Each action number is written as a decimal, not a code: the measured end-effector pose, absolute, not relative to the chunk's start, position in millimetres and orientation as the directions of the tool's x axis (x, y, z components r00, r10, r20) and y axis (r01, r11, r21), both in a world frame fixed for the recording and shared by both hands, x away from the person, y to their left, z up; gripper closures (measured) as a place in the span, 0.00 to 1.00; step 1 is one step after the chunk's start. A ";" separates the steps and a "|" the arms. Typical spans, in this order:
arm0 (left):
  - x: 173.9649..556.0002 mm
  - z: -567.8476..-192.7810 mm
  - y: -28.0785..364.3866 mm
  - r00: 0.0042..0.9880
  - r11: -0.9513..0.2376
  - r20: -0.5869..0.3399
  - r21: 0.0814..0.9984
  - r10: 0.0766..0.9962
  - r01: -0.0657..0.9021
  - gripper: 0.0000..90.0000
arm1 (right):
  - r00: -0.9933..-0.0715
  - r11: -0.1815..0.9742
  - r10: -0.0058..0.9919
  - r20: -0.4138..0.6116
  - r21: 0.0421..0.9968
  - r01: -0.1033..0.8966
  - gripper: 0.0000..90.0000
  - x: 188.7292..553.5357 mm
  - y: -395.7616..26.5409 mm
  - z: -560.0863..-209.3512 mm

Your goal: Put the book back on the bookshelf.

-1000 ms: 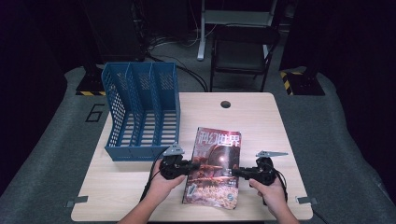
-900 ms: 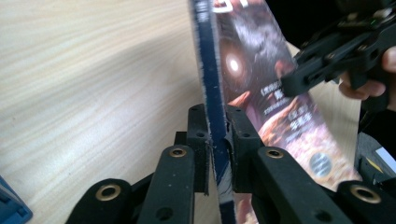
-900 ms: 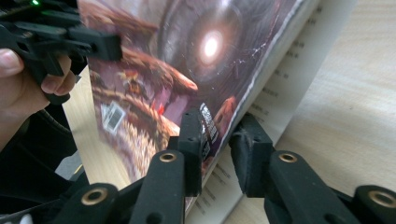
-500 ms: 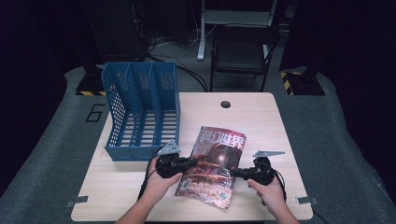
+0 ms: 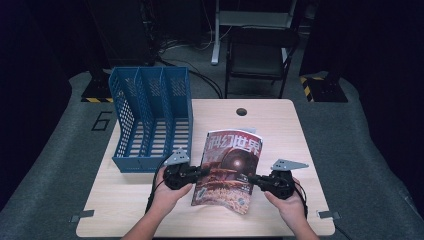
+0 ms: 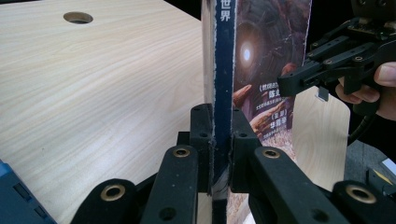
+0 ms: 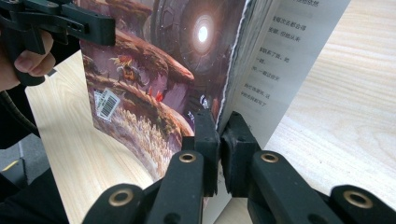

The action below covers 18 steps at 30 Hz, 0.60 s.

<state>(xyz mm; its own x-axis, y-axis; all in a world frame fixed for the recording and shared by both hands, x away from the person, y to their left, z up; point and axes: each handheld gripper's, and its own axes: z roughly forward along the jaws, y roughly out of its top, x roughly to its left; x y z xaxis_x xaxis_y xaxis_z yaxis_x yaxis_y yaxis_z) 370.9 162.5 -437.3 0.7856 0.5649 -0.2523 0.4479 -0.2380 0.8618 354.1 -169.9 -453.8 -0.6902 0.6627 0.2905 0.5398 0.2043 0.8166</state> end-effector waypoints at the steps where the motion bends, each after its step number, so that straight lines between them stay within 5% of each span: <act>1: 370.4 -437.3 162.4 0.784 -0.239 -0.258 0.858 0.565 0.454 0.93 | -0.694 0.212 0.662 0.282 0.818 0.534 0.96 354.1 -170.4 -453.3; 18: 375.4 -433.0 159.2 0.782 -0.274 -0.238 0.845 0.577 0.459 0.93 | -0.712 0.261 0.684 0.158 0.859 0.440 0.96 350.6 -168.0 -432.7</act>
<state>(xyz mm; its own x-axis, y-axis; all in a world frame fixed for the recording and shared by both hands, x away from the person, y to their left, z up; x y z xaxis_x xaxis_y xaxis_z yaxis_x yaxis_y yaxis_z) 375.4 159.2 -433.0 0.7816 0.5767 -0.2376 0.4592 -0.2743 0.8449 350.6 -168.0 -432.7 -0.7125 0.6837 0.1578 0.4404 0.2606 0.8591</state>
